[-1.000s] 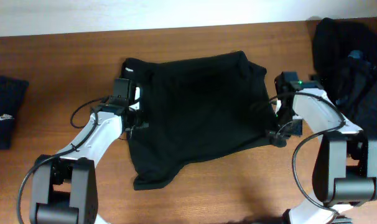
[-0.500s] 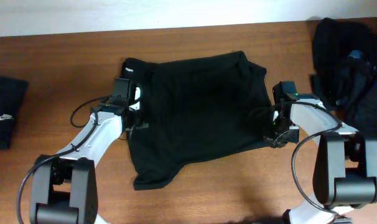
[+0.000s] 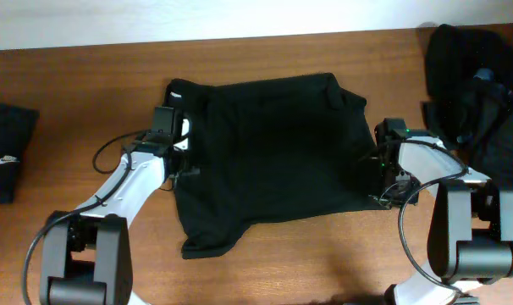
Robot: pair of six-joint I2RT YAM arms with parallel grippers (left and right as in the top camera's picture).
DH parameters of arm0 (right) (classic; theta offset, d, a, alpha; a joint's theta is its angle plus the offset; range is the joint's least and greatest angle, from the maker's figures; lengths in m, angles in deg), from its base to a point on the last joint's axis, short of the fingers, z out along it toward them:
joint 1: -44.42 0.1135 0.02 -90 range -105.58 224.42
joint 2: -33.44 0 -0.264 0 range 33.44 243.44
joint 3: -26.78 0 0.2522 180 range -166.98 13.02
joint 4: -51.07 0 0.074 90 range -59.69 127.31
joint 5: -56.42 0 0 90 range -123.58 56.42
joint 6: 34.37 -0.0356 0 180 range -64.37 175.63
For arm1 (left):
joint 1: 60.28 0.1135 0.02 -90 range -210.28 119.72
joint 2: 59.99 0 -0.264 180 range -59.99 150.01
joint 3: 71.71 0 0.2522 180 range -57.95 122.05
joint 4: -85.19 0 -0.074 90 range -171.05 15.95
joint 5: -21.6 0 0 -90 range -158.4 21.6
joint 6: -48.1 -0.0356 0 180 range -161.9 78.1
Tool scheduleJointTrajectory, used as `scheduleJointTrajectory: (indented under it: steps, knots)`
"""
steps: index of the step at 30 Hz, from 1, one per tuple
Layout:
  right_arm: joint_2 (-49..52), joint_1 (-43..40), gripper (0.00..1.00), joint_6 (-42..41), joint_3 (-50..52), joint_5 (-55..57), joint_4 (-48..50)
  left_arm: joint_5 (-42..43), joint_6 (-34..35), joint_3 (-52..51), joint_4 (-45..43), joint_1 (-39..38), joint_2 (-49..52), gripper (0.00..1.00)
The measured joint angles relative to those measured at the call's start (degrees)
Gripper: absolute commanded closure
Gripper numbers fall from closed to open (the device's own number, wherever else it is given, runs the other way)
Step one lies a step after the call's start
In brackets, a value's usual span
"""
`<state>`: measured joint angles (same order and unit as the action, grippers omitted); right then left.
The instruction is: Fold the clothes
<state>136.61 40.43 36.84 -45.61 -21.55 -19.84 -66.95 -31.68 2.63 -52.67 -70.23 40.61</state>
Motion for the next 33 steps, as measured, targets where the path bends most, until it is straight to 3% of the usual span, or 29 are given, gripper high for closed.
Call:
scheduleJointTrajectory:
  steps: [6, 13, 20, 33]
  knots:
    - [-0.26, 0.0, 0.96, -0.63, -9.55, -0.9, -8.24, -0.31, 0.0, 0.04, 0.02, 2.08, 0.0, 0.87]
    - [-3.21, 0.0, 0.96, 3.43, -18.1, -9.18, -7.52, -0.42, -0.24, 2.6, 3.69, 2.99, 0.0, 0.77]
    - [-3.13, 0.0, 0.96, 11.06, -14.99, -18.01, -1.11, -2.8, -0.2, 3.3, 6.54, 2.97, 0.0, 0.76]
    - [-1.75, 0.0, 0.96, 13.64, -4.5, -20.35, 8.83, -2.32, -0.2, 3.26, 4.81, 2.97, 0.11, 0.77]
